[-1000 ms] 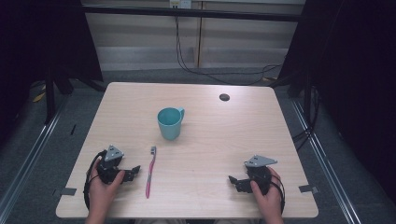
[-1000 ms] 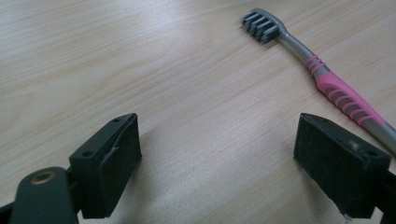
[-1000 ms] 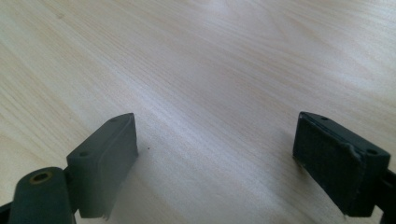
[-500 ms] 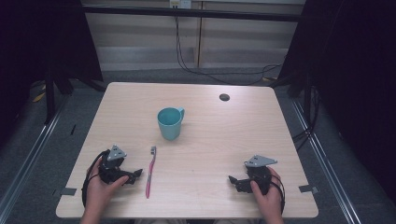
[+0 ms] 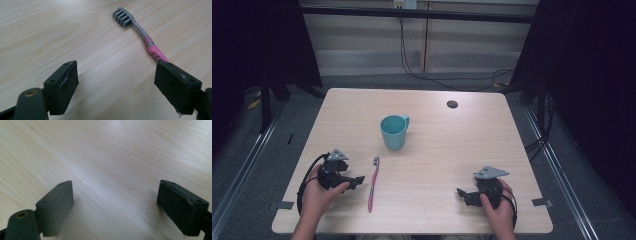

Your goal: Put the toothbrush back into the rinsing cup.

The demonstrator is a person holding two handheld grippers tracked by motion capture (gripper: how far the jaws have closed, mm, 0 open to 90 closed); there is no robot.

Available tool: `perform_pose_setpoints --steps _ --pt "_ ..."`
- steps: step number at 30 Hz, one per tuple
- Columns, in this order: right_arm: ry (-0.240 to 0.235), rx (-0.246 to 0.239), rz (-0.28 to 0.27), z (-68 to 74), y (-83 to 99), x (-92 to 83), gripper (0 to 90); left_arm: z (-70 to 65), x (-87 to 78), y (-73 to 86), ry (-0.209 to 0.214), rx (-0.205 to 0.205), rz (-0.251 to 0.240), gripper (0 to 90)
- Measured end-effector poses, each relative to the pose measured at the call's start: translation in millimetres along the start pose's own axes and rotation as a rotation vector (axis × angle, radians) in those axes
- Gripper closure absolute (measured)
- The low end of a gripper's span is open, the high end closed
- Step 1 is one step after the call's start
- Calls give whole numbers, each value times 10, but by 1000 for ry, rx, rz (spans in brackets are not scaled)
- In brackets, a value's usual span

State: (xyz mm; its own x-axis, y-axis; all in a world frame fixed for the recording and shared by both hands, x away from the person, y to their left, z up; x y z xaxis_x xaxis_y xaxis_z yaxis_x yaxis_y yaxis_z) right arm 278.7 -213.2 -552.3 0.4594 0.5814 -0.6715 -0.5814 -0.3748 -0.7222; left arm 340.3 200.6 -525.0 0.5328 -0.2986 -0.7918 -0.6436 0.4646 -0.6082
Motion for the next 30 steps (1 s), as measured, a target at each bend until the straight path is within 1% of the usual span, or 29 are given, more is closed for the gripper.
perform_pose_setpoints --steps 1,2,5,7,8,10,14,17,19,20,22,24,25,26,27,28,30 --pt "0 0 0 0 0 0 132 -16 -11 -21 8 -7 14 210" --pt "0 0 0 0 0 0 131 -22 -16 -41 5 -8 22 223" --pt "0 0 0 0 0 0 132 -51 -22 -88 13 -24 66 256" --pt "0 0 0 0 0 0 131 -65 -29 -118 22 -40 88 273" --pt "0 0 0 0 0 0 132 -69 -34 -134 27 -38 96 295" --pt "0 0 0 0 0 0 131 -87 -41 -164 29 -46 108 303" --pt "-1 0 0 0 0 0 132 -113 -22 -197 33 -35 156 316" --pt "0 0 0 0 0 0 131 -122 -7 -228 29 -32 176 330" --pt "0 0 0 0 0 0 131 -140 -3 -257 30 -44 182 341" --pt "0 0 0 0 0 0 131 -143 -6 -267 34 -37 190 342" --pt "-1 0 0 0 0 0 131 -170 3 -292 39 -55 201 379" --pt "-1 0 0 0 0 0 131 -180 12 -303 40 -39 218 380" --pt "0 0 0 0 0 0 131 -197 23 -316 38 -50 219 380" --pt "-1 0 0 0 0 0 131 -201 28 -325 36 -47 227 380" --pt "0 0 0 0 0 0 131 -188 30 -336 31 -21 236 378" --pt "-1 0 0 0 0 0 131 -208 39 -351 31 -42 234 382" --pt "-2 0 0 0 0 0 130 -218 47 -375 36 -40 242 387"
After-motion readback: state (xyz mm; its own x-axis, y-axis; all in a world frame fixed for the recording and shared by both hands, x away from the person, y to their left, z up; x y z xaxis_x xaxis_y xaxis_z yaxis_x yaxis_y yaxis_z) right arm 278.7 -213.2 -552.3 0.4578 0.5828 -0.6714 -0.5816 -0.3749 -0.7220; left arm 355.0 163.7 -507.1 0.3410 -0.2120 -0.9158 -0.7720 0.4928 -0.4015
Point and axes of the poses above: each handheld gripper's, and its own axes: x roughly forward along the jaws, y roughly out of its underside, z roughly to its left, the point moved 6 cm from there along x, roughly forward along the jaws, and after that the axes turned 12 degrees about -y, right-handed, at the moved point
